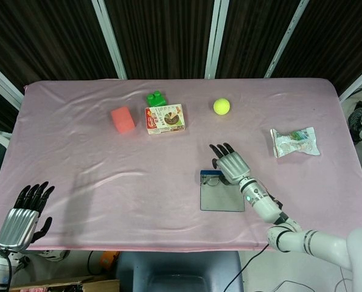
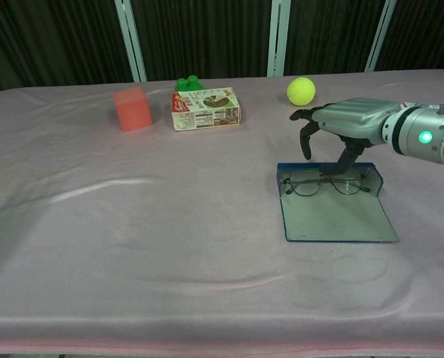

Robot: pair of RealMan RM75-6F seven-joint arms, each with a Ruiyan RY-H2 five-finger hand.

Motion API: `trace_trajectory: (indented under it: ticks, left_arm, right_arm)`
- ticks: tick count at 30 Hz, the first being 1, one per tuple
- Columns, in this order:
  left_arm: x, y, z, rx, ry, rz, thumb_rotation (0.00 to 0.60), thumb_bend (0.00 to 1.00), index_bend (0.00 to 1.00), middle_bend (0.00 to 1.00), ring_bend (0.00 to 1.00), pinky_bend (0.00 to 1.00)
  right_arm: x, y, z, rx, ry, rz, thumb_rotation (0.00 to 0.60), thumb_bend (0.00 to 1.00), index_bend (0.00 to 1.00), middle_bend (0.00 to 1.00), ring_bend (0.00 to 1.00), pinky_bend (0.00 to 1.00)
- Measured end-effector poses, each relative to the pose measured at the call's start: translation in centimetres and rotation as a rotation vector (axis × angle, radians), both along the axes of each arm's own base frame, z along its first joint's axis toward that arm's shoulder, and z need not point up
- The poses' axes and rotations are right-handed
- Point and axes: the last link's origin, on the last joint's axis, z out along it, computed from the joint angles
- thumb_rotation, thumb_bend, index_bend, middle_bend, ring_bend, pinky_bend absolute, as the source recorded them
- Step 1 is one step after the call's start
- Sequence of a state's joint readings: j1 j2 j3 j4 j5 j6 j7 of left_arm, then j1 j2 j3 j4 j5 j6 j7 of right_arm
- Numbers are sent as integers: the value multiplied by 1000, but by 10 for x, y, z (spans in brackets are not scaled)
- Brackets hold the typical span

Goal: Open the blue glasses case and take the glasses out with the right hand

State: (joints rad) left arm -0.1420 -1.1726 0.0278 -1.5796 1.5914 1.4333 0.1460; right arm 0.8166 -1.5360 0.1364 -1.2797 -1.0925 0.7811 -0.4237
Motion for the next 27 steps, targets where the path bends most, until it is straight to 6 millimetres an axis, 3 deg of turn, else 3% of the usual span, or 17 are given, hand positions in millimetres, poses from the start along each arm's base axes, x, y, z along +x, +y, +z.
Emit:
trace_trajectory:
  ticks: [8,27]
  left_arm:
    - [0,0,0,-1,-2,0,600,399,0,0,0,0]
    - [0,1,-2,-6,6,3,600,400,0,0,0,0]
  right_arm:
    - [-3,-3,-6,5,22,-21,600,498,583,21,0,0]
    - [-6,-3,0,4,2,-20,600,497,578,21,0,0]
